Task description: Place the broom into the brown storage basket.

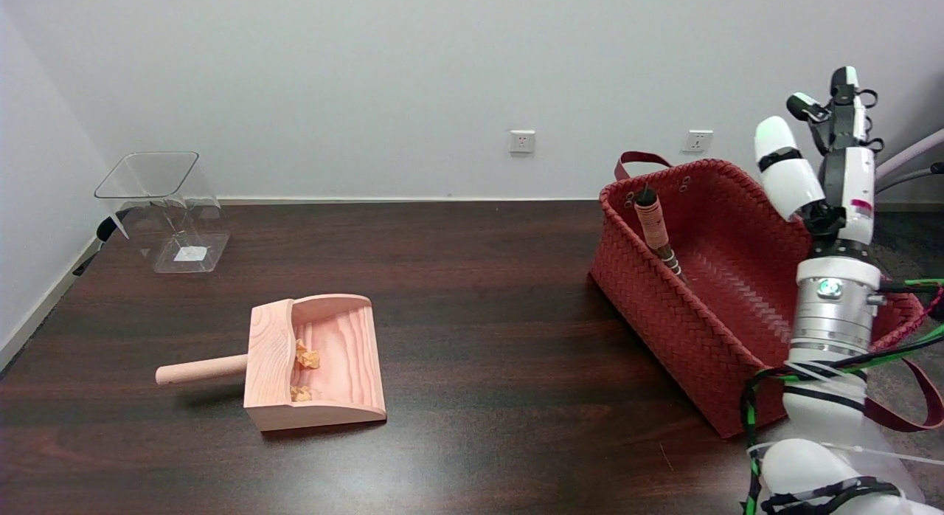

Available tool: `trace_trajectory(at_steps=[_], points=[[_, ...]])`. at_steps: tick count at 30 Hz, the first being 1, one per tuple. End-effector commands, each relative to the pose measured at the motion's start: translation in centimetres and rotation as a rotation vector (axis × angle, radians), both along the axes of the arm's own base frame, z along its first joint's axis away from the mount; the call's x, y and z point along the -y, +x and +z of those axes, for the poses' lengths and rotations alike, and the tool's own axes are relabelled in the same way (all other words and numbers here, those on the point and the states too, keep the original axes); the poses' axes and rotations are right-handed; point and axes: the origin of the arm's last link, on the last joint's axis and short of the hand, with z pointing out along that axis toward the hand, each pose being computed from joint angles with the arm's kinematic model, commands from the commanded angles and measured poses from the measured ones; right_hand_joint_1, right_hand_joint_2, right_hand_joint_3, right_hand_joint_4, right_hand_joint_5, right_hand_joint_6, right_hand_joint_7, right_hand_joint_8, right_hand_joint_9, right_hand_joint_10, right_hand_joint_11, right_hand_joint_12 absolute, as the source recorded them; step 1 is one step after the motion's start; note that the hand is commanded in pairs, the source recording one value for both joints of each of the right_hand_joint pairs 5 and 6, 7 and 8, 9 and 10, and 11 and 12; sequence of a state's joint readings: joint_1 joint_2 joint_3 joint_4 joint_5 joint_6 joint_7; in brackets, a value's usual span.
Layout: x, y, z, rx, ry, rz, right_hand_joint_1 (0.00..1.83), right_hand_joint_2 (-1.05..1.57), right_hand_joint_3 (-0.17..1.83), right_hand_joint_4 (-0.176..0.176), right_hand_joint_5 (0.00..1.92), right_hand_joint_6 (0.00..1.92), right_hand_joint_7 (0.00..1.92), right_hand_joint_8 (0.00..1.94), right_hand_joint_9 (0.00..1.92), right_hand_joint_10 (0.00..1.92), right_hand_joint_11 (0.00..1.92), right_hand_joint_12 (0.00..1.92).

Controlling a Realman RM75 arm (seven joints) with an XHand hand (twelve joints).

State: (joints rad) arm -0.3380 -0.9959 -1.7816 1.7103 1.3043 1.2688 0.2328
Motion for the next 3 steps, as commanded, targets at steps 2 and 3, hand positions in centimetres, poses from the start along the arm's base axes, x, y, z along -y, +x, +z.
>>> trace_trajectory(at_steps=[2, 3], points=[[-2.29, -0.68, 2.91, 0.018, -0.090, -0.048, 0.45, 1.12, 0.39, 0.000, 0.06, 0.06, 0.41, 0.41, 0.06, 0.06, 0.06, 0.06], [-2.32, -0.74, 2.90, 0.017, -0.089, -0.050, 0.44, 1.13, 0.39, 0.000, 0.06, 0.06, 0.42, 0.42, 0.06, 0.06, 0.06, 0.06]])
